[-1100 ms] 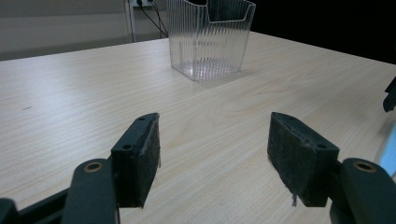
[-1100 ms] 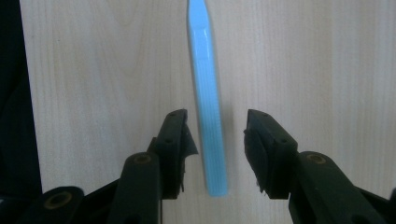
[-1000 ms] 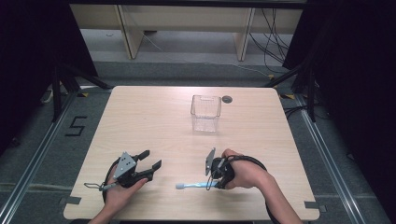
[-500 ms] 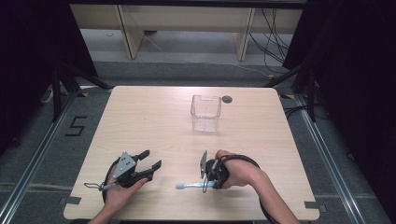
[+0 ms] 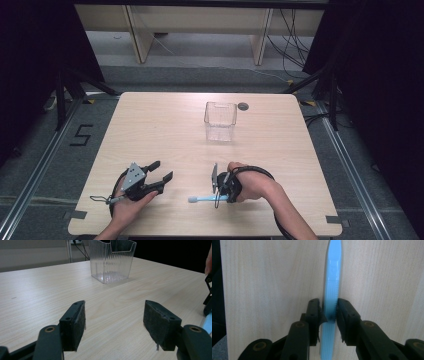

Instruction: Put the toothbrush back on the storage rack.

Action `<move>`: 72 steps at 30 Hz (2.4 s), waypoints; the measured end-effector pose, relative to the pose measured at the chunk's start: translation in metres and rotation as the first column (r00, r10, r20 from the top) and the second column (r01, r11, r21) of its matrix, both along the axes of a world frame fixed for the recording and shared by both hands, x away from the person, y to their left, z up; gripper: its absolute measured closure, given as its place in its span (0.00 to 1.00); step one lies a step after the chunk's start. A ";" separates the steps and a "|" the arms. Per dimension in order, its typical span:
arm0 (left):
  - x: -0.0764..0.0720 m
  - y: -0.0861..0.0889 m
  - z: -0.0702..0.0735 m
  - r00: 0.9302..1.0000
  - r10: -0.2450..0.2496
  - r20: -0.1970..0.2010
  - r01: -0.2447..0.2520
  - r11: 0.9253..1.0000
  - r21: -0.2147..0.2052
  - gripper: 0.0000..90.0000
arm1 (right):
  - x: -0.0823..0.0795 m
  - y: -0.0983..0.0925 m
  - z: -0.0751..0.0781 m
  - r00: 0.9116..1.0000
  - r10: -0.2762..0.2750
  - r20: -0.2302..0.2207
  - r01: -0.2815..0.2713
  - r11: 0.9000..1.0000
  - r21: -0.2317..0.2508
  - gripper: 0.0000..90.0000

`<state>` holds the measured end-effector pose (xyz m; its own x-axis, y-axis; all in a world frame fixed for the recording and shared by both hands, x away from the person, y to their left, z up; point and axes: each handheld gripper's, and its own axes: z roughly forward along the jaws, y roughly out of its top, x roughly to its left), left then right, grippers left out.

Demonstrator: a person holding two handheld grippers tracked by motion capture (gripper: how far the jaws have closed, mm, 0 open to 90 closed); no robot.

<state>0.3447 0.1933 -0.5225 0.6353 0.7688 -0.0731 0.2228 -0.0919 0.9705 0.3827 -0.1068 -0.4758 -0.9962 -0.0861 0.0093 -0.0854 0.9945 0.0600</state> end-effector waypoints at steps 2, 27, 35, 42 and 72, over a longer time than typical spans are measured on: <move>0.000 0.000 0.000 1.000 -0.001 0.000 0.001 1.000 0.000 0.38 | -0.002 0.001 0.002 0.999 -0.045 -0.022 0.045 0.999 -0.028 0.80; 0.000 0.000 0.000 1.000 -0.002 0.000 0.002 1.000 -0.001 0.38 | -0.004 0.004 0.001 1.000 -0.019 0.013 0.019 1.000 -0.024 0.88; 0.000 0.000 0.000 1.000 -0.001 -0.002 0.001 1.000 -0.005 0.38 | -0.003 0.004 0.000 1.000 -0.022 0.003 0.022 1.000 -0.014 0.88; 0.000 0.001 0.000 1.000 -0.002 -0.002 0.002 1.000 -0.008 0.38 | -0.004 -0.001 0.003 0.998 -0.068 0.007 0.068 0.998 0.005 0.88; 0.000 0.000 0.000 1.000 0.001 -0.003 -0.001 1.000 -0.005 0.38 | -0.005 -0.029 0.029 0.988 -0.155 0.026 0.142 0.952 0.270 0.88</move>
